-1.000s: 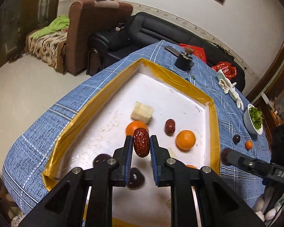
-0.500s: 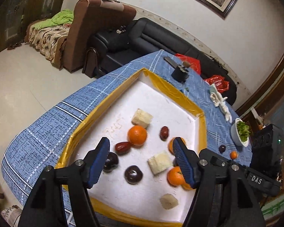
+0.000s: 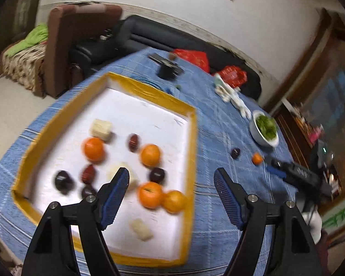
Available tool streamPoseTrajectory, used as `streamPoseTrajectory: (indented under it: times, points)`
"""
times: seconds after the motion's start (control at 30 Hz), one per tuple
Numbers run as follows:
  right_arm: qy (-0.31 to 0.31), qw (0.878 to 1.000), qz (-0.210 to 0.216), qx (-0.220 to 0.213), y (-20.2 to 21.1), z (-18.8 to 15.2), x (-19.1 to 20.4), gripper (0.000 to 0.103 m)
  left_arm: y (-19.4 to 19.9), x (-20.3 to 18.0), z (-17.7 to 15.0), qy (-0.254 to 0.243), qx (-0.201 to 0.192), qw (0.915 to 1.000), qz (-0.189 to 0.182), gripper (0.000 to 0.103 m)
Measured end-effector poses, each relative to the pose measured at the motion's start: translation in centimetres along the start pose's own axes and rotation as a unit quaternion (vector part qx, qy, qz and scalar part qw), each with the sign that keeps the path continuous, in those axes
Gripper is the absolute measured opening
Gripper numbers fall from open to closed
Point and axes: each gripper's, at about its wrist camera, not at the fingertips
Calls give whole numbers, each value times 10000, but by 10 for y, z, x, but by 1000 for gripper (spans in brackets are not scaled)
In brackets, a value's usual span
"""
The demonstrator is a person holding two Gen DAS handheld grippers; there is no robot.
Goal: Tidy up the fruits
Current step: 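Move both grippers back toward the last mandarin and plum on the cloth, then grasp the mandarin with the right gripper while the left gripper grasps the last plum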
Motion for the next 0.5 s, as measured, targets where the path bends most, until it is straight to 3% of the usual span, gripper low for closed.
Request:
streamPoseTrajectory:
  times: [0.13,0.27,0.5]
  points:
    - [-295,9979,-516,-243,-3,17,-37,71,-13,-30,-4,-326,203,9992,-75,75]
    - [-508,9959,-694,-276,-14,26,-56,66,-22,-51,-4,-556,325,9979,-65,75]
    - [-218,9907,-1245,-496,-37,34,-49,66,-40,-92,4,-1105,430,9929,-106,76]
Point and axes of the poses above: each gripper's, at about its wrist camera, not at the fingertips, and y roughly against the way its jaws point, x to its left, z to its top, and after that the axes turned 9 degrees about -y, right-handed
